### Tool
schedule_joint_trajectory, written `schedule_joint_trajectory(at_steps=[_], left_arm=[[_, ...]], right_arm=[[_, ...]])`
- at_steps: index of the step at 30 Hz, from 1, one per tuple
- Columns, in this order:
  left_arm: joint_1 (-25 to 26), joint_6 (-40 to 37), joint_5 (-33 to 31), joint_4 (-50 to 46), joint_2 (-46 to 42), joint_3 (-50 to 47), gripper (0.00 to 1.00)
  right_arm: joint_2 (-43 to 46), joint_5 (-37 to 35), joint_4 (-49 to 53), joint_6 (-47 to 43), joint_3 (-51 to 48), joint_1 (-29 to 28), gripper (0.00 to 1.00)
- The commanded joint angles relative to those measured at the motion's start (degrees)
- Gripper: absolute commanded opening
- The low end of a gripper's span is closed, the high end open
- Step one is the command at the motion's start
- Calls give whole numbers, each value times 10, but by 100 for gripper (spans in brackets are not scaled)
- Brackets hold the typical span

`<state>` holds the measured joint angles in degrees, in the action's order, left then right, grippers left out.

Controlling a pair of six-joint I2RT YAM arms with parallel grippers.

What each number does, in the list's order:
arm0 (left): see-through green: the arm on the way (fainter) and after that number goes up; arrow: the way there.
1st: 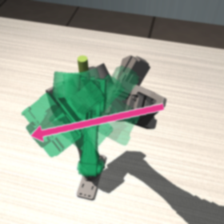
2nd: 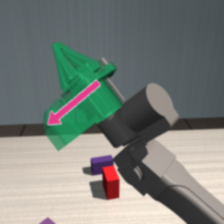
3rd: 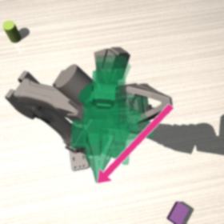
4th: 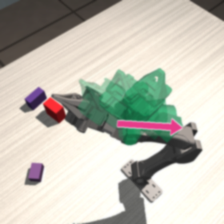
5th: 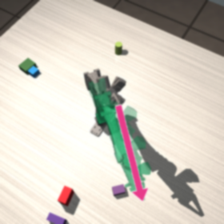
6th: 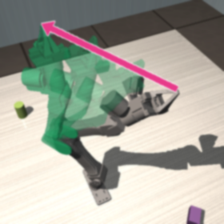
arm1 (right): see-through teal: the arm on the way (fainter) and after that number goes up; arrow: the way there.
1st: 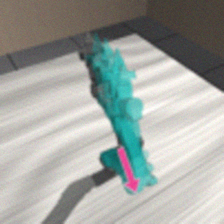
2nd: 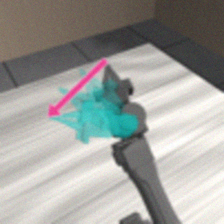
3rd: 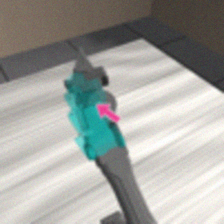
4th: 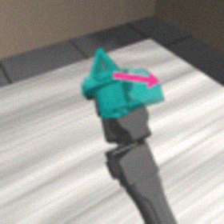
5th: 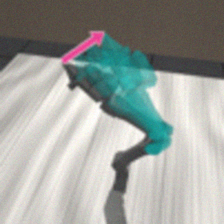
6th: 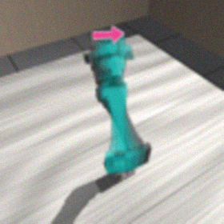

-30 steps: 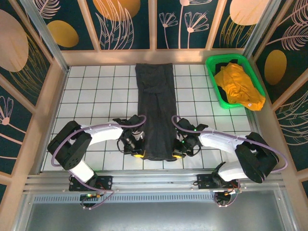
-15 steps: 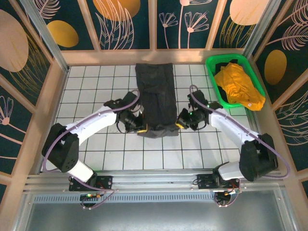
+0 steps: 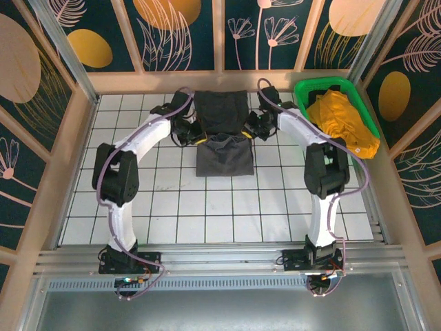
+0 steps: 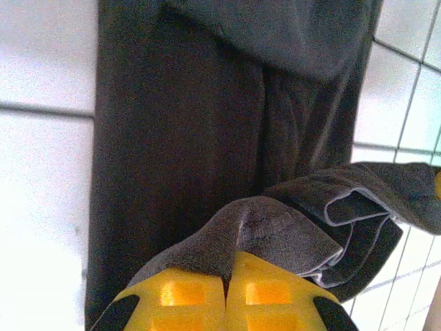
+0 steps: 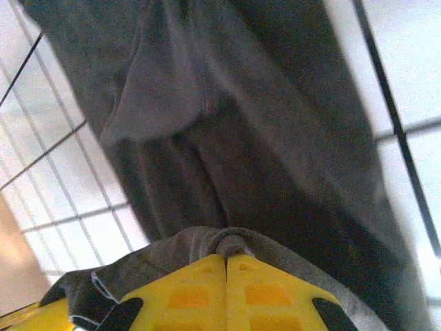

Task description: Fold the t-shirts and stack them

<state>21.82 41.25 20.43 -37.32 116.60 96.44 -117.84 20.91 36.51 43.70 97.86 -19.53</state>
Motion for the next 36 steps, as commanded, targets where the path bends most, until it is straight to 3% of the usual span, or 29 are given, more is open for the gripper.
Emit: schedule_joint_trajectory(at_steps=[1, 2, 3, 4, 5, 8, 11, 15, 19, 22, 30, 36], left_arm=[[-18, -14, -7, 16, 69, 68, 0], [-20, -15, -6, 23, 89, 87, 10], [-21, -18, -3, 26, 104, 106, 21], [-22, -20, -12, 22, 117, 126, 34], [-22, -23, -24, 18, 124, 142, 46], [-22, -15, -23, 27, 109, 131, 58], [-22, -7, -49, 67, 31, 36, 67], [-22, 42, -19, 114, -71, -134, 64], [-22, 148, 57, 208, -147, -314, 57], [-22, 214, 81, 275, -173, -392, 58], [-4, 338, 122, 388, -140, -439, 59], [12, 341, 122, 380, -102, -414, 48]], right_arm=[[-62, -36, 21, -10, 66, 9, 0], [-80, -44, 25, -6, 82, 10, 0], [-93, -47, 26, -5, 94, 12, 8], [-105, -43, 21, -9, 105, 14, 27], [-112, -44, 16, -14, 118, 14, 39], [-99, -63, -1, -35, 133, 15, 60], [-62, -104, 10, -42, 115, 16, 61], [36, -127, -30, -33, -29, 9, 62], [110, -82, -70, -27, -183, -4, 61], [136, -75, -78, -35, -252, -20, 61], [120, -43, -92, -25, -312, -31, 62], [96, -16, -108, 1, -312, -31, 50]])
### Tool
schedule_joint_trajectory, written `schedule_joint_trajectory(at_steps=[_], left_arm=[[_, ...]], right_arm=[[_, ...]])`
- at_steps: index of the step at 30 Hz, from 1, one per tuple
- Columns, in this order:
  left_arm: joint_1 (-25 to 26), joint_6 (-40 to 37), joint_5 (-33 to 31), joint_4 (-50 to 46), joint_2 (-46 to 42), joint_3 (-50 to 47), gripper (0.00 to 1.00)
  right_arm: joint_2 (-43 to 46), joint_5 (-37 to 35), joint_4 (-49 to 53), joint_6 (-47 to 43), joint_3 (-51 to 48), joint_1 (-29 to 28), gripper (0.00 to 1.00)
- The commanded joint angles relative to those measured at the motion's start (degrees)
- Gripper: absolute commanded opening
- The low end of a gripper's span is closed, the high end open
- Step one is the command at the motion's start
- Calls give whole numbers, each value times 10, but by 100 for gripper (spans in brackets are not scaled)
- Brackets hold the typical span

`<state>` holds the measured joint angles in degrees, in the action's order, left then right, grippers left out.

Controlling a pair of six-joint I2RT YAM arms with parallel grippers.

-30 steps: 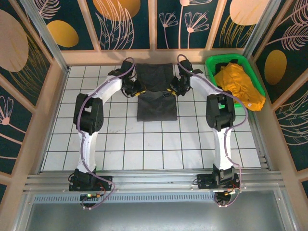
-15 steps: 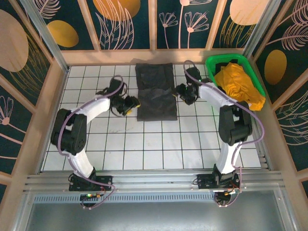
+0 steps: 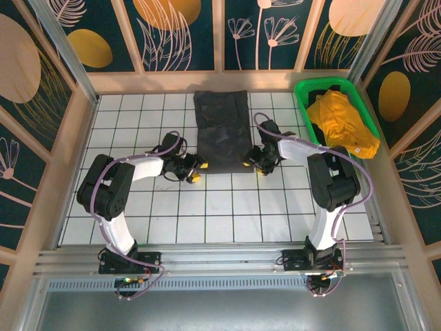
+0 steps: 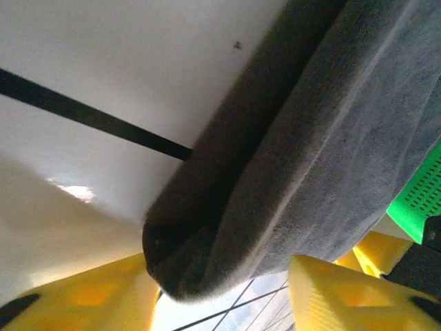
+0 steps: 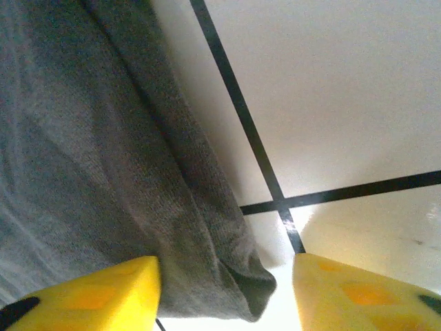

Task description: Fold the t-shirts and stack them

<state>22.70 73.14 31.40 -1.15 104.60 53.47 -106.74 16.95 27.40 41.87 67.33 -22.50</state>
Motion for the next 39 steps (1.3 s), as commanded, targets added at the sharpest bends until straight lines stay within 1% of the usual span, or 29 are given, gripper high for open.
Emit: schedule_joint_trajectory(at_steps=[1, 2, 5, 8, 9, 10, 11, 14, 17, 20, 23, 26, 27, 31, 35, 37, 39], left_arm=[[3, 21, 10, 18, 19, 17, 45], [3, 19, 6, 15, 20, 19, 42], [3, 4, -9, -7, 25, 41, 33], [3, -5, -24, -15, 25, 50, 17], [3, -11, -29, -23, 22, 54, 9], [3, -19, -36, -33, 18, 58, 4], [4, -30, -44, -46, 12, 62, 0], [3, -65, -46, -80, -7, 64, 0], [3, -92, -20, -100, -31, 45, 0], [3, -117, 0, -126, -76, 19, 0], [4, -131, -1, -173, -141, 2, 0], [4, -146, -23, -235, -194, 19, 0], [3, -149, -33, -256, -207, 43, 0], [3, -151, -57, -310, -236, 99, 0], [-11, -131, -66, -305, -229, 152, 0], [-20, -114, -68, -278, -216, 167, 0], [-30, -90, -65, -236, -190, 182, 0]], right_arm=[[-18, 28, -21, 27, -7, -1, 47], [-20, 32, -24, 33, -7, -1, 43], [-28, 40, -33, 53, -7, 0, 28], [-20, 26, -34, 72, -5, 3, 3], [-12, 17, -31, 77, -5, 4, 0], [-3, 12, -30, 79, -6, 5, 0], [7, 7, -26, 80, -7, 6, 0], [22, 22, -8, 66, -5, 10, 0], [39, 45, 16, 44, -19, 5, 0], [65, 89, 39, 26, -45, -1, 0], [122, 110, 66, 35, -66, -11, 0], [172, 129, 86, 64, -65, -14, 0], [184, 133, 94, 76, -60, -14, 0], [208, 147, 112, 117, -27, -17, 0], [196, 146, 117, 153, 35, -4, 0], [174, 148, 100, 167, 70, 2, 0], [135, 148, 87, 172, 117, 7, 0]])
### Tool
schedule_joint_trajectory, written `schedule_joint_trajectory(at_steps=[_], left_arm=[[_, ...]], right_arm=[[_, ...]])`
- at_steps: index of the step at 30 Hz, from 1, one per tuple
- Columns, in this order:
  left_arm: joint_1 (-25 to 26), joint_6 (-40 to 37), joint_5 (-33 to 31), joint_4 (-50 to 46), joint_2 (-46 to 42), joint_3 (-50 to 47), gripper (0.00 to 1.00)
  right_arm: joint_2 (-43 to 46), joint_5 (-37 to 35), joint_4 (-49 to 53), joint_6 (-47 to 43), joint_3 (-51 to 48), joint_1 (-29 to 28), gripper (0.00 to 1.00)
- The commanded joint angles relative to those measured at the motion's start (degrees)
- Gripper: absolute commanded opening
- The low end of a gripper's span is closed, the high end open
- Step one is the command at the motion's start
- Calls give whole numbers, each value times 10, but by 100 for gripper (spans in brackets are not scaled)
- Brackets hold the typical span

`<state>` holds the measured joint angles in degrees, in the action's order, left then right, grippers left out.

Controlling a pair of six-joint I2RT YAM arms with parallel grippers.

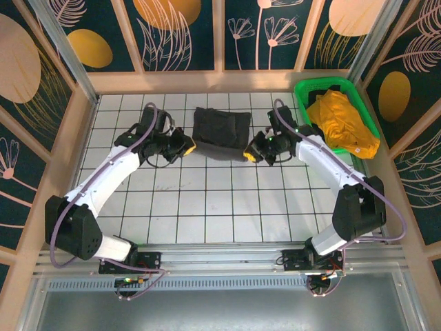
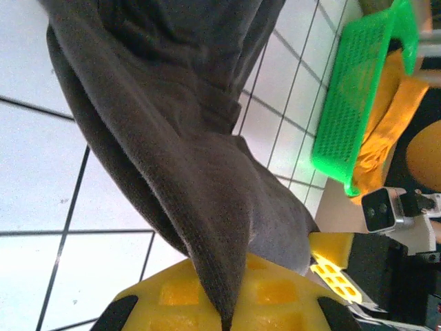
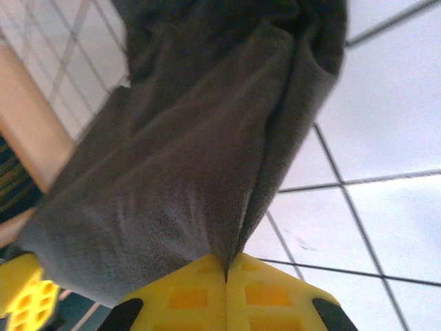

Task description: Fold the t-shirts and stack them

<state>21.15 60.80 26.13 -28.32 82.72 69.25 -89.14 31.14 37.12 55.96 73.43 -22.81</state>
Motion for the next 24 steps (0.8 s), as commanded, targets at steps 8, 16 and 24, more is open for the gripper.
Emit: schedule_joint_trajectory(at_steps=[8, 16, 24], left_arm=[[-45, 96, 10, 165, 187, 168, 0], [-68, 78, 40, 153, 402, 355, 0], [-85, 37, 18, 77, 506, 560, 54]], right_arm=[[-186, -44, -21, 30, 231, 44, 0], [-377, -54, -56, 16, 403, 90, 0], [-522, -56, 37, -81, 657, 109, 53]])
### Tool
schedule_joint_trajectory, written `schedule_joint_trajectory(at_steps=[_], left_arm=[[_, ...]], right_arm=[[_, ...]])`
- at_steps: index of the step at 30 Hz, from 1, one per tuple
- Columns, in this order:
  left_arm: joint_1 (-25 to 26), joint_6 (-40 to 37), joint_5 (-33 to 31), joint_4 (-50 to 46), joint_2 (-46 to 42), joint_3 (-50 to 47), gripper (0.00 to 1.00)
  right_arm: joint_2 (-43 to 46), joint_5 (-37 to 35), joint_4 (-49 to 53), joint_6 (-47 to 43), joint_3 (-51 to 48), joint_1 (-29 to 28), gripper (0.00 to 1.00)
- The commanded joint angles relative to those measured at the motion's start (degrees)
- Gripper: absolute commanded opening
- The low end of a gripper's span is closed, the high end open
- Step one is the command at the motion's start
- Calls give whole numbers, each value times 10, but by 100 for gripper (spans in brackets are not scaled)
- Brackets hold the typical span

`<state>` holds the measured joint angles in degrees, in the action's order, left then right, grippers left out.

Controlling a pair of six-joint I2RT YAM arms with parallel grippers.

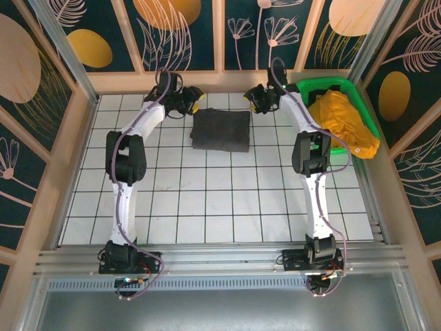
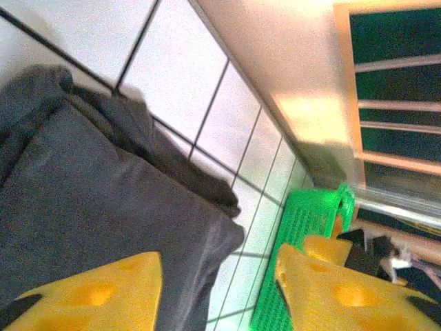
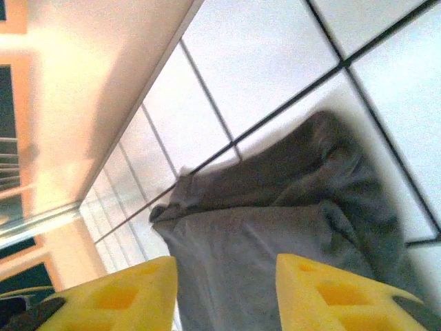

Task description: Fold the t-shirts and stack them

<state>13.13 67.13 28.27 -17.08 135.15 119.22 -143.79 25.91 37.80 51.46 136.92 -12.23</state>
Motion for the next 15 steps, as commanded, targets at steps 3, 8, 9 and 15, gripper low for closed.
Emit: schedule_joint_trajectory(at_steps=[3, 8, 9, 15], left_arm=[[-3, -40, -21, -47, -86, -24, 55], [23, 50, -1, 106, -263, -334, 53], [38, 70, 1, 129, -288, -383, 53], [142, 203, -39, 252, -319, -514, 61]], right_arm=[[94, -22, -7, -49, -64, 2, 58], [256, -50, -110, -81, -276, -18, 53], [296, -47, -145, -84, -335, -26, 53], [491, -29, -290, -43, -614, -57, 59]])
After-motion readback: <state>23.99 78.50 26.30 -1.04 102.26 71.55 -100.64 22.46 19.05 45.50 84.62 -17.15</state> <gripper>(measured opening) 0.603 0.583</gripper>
